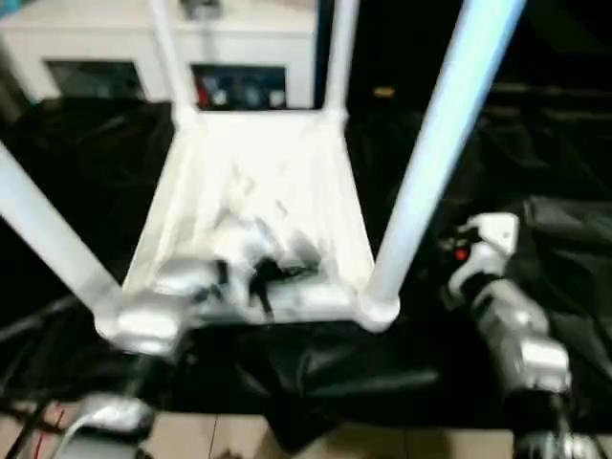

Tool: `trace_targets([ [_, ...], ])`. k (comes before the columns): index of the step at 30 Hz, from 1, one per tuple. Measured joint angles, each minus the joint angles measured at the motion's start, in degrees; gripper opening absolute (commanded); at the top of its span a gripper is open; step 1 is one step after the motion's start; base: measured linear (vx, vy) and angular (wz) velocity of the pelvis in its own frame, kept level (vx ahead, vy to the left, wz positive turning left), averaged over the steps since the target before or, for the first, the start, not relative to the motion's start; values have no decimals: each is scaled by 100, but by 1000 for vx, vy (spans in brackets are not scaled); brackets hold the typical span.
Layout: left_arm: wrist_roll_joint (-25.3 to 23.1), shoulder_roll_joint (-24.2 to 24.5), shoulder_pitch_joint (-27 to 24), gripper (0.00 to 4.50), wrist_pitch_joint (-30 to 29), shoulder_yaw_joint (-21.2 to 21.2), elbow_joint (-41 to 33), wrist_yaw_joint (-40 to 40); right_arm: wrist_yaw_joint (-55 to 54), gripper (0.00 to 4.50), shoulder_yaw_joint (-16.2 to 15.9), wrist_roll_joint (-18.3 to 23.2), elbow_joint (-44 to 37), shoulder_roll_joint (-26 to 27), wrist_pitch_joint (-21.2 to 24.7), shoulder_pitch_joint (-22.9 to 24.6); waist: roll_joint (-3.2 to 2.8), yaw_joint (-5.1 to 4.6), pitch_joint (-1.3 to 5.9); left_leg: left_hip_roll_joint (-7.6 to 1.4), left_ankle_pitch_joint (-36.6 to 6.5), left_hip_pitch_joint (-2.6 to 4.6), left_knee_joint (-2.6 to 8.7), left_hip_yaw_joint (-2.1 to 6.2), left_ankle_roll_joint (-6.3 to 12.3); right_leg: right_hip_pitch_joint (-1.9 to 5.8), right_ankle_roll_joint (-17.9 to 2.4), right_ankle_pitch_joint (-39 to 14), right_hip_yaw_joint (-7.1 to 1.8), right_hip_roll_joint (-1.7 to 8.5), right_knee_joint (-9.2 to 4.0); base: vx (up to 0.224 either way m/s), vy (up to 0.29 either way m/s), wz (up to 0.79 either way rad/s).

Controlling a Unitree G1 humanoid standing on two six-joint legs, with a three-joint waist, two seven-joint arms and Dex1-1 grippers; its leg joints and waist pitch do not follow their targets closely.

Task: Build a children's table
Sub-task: Rotate leg to tighten, then move to table

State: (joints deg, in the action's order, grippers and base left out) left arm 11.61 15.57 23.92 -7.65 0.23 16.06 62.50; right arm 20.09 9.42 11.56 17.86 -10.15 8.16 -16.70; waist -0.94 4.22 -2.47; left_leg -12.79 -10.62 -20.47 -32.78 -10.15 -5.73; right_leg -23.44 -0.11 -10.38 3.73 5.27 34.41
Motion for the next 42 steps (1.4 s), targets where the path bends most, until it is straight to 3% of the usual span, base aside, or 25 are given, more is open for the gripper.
trace_targets([
  [4, -234, -428, -538, 141, 139, 630, -562, -1485, -339, 450, -41, -78, -570, 237, 99, 321, 21, -71, -8, -2, -1, -6, 0, 3, -1, -1, 12, -6, -1, -1, -4, 0, 0, 0],
  [10, -539, -759, -1032, 188, -24, 1127, -1374, -2981, -718, 450, -116, -106, -1116, 497, 375, 680, 79, -90, -31, -4, -4, -10, 3, 10, 0, -3, 30, -16, -5, -2, -6, 0, 0, 0],
  [16, -561, -940, -1616, 234, -397, 1095, -2044, -3300, -502, 450, -444, -66, -1388, 461, 689, 861, 167, -88, -43, -3, -3, -18, 3, 13, -3, -15, 34, -18, -5, -8, -5, 0, 0, 0],
  [21, -513, -841, -1848, 259, -565, 810, -2461, -3282, -34, 450, -755, 13, -1758, 167, 1061, 1067, 241, -77, -14, -3, -3, -44, 3, 21, -3, -15, 45, -21, -6, -9, -4, 0, 0, 0],
  [25, -596, -853, -1906, 259, -611, 599, -2406, -3332, 250, 450, -950, 90, -1839, 91, 1193, 1173, 232, -92, -10, -2, -2, -48, -5, 23, -3, -15, 50, -10, -11, -9, -5, 0, 0, 0],
  [29, -677, -969, -1897, 259, -645, 520, -2344, -3480, -50, 450, -750, -11, -1593, 95, 1119, 1053, 184, -106, -6, -1, -2, -48, -23, 24, -4, -12, 53, 4, -15, -9, -4, 0, 0, 0],
  [34, -575, -1129, -1900, 287, -580, 781, -2227, -4017, -679, 450, -122, -8, -1497, 75, 1126, 986, 160, -140, 1, 4, -2, -47, -34, 25, -4, -8, 55, 10, -16, -17, -1, 0, 0, 0],
  [39, -811, -1112, -1943, 287, -408, 821, -2227, -4414, -779, 450, -37, 10, -1570, 44, 1113, 988, 154, -224, 4, 3, -2, -49, -37, 27, -3, -7, 56, 11, -14, -19, -1, 0, 0, 0],
  [42, -822, -997, -1962, 287, -446, 893, -2229, -4526, -850, 450, 39, 27, -1575, 65, 1057, 988, 194, -232, 12, 0, -2, -49, -38, 28, -3, -8, 57, 10, -13, -22, 3, 0, 0, 0],
])
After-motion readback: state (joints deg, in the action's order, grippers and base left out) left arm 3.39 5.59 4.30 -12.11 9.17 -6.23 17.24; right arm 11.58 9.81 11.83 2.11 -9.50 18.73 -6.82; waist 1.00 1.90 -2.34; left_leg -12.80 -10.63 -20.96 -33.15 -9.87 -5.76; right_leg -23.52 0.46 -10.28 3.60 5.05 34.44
